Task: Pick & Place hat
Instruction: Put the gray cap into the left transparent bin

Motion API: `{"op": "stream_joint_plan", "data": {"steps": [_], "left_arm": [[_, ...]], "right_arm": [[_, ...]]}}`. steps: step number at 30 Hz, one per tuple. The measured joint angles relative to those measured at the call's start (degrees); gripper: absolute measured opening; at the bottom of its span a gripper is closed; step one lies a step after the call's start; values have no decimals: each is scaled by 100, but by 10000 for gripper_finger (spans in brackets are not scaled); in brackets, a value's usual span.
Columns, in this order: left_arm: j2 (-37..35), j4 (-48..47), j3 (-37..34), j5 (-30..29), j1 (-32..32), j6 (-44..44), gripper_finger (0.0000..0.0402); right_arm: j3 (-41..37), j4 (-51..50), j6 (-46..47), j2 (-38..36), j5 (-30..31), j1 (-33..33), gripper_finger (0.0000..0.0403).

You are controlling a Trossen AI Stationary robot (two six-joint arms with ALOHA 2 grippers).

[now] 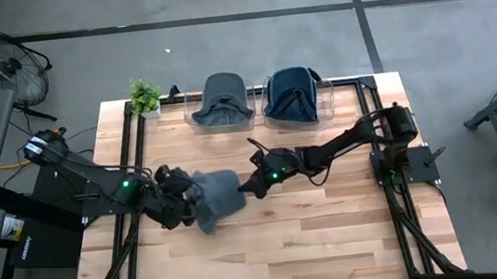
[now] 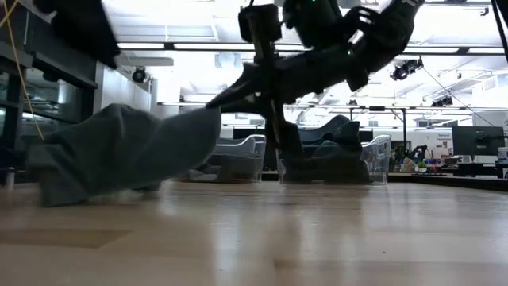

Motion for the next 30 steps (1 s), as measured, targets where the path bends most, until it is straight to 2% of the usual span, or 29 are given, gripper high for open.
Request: {"op": "stream_joint_plan", "data": {"steps": [7,13,17,23,30], "left_arm": [[0,-487,726,-1376,0,1110,232],[0,-529,1166,-2002,2,2316,232],[1,-236,1289,-2485,2,3274,232],[2,714,1294,-3327,2,5103,232],[115,1666,1298,-3786,63,7471,232]], "right_arm": [[-2,-116,-206,-739,1197,-28,3],[-2,-163,-578,-1503,2159,-24,3],[-2,-144,-953,-1995,2661,-34,3],[-2,-20,-1285,-2550,2867,-161,3],[-2,710,-1253,-2700,2792,-253,3]]}}
